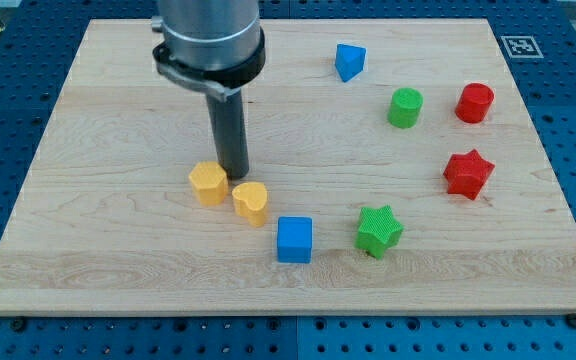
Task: Push the green blocks towards the center of the board
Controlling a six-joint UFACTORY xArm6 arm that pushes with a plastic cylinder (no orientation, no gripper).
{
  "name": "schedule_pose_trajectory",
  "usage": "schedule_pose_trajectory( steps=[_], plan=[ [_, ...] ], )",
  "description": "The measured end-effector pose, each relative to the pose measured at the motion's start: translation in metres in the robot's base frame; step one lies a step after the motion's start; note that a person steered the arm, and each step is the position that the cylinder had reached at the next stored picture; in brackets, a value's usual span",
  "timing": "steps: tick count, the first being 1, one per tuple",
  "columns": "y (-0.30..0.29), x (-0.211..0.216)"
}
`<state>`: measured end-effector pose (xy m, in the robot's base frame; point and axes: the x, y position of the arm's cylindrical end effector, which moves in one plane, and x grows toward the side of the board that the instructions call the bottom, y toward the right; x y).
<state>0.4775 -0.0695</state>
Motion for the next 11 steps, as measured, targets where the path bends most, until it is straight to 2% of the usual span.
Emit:
schedule_pose_trajectory(
  steps=[1,2,3,6,7,8,9,10,11],
  plan=[
    [-0.001,0.002],
    [0.053,0.002],
    [0.082,0.002],
    [0.198,0.046],
    [0.221,0.050],
    [0.237,0.102],
    [0.213,0.141],
    [0.174,0.141],
    [0.168,0.114]
  ],
)
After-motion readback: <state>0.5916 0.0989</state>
